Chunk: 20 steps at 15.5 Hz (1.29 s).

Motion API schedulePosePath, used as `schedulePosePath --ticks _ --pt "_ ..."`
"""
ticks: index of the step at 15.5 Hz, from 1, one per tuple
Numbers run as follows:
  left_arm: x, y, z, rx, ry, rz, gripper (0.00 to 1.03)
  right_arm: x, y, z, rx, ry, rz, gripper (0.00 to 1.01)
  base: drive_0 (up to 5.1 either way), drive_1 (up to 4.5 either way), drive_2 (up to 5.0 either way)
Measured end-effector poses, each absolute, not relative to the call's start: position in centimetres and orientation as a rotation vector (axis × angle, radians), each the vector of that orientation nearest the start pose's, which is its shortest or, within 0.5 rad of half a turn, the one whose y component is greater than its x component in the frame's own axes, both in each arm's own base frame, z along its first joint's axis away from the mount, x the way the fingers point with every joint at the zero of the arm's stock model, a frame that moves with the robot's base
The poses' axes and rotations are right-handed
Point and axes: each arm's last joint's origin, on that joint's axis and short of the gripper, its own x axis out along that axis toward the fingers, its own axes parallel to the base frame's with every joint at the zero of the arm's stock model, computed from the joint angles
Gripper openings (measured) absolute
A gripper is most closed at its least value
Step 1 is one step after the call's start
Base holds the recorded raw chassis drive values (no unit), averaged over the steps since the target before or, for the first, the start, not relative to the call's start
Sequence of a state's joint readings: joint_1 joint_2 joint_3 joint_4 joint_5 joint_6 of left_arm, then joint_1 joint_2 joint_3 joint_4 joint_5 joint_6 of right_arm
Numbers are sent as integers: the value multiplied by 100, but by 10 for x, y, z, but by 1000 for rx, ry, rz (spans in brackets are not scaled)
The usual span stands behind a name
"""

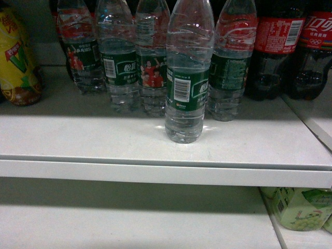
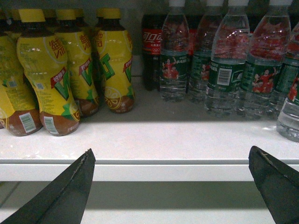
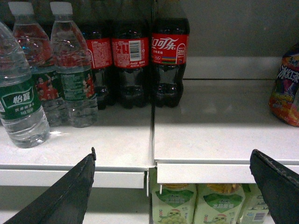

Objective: Move water from second to third shelf

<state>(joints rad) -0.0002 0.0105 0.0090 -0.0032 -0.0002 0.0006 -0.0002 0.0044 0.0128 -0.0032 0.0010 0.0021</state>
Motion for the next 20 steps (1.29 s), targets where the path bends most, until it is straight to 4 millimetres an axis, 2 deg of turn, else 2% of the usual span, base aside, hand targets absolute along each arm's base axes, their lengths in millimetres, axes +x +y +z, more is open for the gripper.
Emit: schedulePosePath --ticks 18,19,20 --pt "98 0 165 1 5 0 98 97 0 167 2 -3 -1 98 0 0 0" --pt "98 0 165 0 5 0 98 99 -1 163 61 86 1 98 0 0 0" --pt "98 0 165 1 5 0 98 103 -3 164 86 97 -1 98 0 0 0"
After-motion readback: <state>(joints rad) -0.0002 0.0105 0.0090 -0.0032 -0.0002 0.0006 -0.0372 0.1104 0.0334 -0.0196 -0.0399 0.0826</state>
